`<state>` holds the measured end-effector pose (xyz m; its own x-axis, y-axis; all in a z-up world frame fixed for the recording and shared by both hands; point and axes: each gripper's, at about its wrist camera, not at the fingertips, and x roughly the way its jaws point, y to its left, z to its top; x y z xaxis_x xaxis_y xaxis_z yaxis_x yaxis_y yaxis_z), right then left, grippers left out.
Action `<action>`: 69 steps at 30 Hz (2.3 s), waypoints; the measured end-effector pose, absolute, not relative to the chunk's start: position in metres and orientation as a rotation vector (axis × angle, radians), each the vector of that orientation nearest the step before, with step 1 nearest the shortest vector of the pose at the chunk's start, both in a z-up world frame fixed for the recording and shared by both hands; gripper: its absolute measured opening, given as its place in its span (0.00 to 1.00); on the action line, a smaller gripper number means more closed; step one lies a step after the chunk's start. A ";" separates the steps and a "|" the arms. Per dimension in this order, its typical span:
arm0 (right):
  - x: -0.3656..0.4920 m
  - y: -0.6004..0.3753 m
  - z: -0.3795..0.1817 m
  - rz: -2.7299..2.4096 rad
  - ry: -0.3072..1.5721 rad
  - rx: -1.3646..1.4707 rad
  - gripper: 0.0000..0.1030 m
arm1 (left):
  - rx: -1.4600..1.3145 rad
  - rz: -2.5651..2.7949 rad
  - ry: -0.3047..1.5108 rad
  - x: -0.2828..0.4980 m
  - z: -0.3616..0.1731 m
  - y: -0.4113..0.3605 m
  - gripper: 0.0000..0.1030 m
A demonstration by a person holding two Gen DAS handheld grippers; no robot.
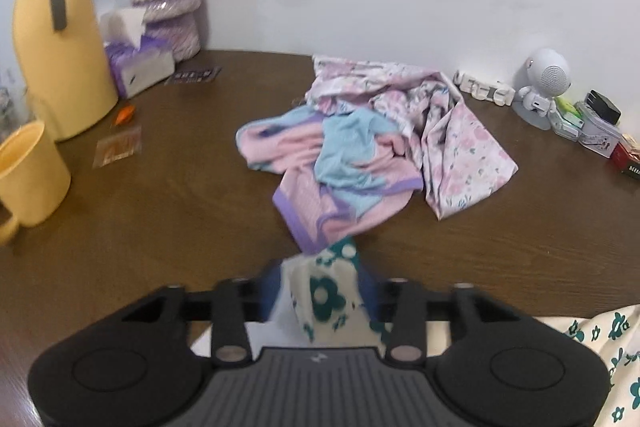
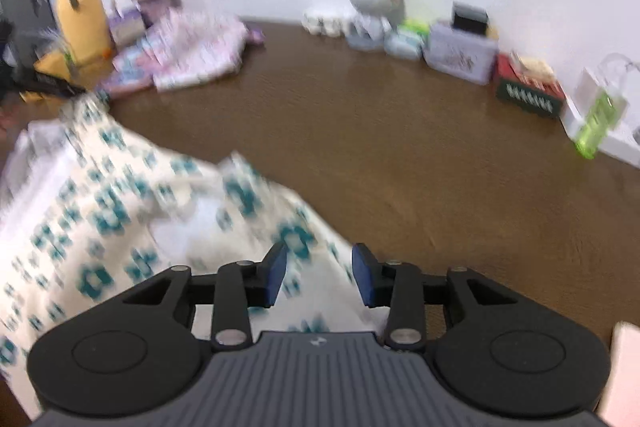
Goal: Fold clothes
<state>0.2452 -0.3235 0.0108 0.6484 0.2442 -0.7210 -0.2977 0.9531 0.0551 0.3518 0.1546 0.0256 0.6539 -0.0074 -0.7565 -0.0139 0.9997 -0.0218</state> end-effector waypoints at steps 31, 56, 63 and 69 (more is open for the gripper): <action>0.254 -0.225 0.021 0.638 0.842 -0.319 0.44 | 0.064 -0.055 0.815 0.352 0.028 0.140 0.23; 0.254 -0.236 -0.012 0.513 1.027 -0.334 0.03 | 0.090 -0.074 0.871 0.355 -0.011 0.122 0.19; 0.243 -0.244 0.021 0.540 0.899 -0.166 0.34 | 0.032 -0.083 0.800 0.327 0.011 0.131 0.34; 0.225 -0.254 0.011 0.487 0.933 -0.143 0.42 | 0.029 -0.109 0.757 0.263 0.034 0.148 0.70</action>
